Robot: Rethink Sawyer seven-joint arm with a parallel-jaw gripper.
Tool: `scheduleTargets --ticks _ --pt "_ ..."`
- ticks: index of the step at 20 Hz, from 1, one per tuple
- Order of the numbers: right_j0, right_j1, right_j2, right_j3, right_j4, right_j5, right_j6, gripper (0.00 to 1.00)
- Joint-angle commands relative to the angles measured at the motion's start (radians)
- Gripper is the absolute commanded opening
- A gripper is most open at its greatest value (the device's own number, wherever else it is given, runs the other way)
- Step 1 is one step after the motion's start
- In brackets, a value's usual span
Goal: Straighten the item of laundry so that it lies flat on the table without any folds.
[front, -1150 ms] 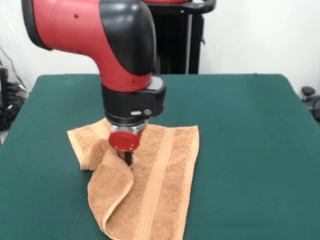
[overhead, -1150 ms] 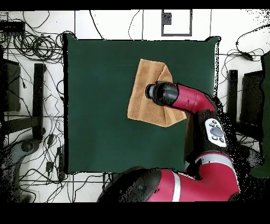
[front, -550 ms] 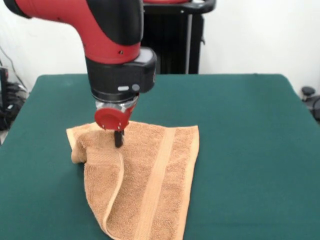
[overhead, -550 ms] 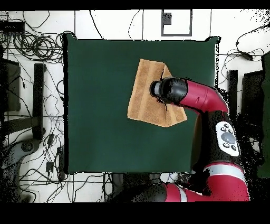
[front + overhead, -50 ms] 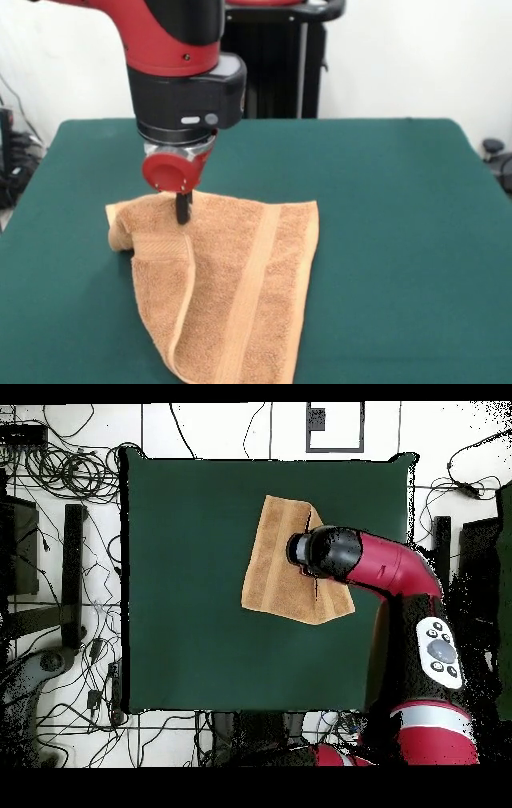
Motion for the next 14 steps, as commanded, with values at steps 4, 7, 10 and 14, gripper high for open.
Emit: scheduleTargets --ticks 4,7,10,14 --pt "-0.031 0.106 0.11 0.073 -0.137 -0.094 -0.255 0.0" --pt "-0.044 0.117 0.12 0.074 -0.16 -0.115 -0.244 0.0" --pt "-0.065 0.125 0.137 0.076 -0.185 -0.13 -0.249 0.0" --pt "-0.094 0.14 0.157 0.072 -0.219 -0.156 -0.269 0.0"
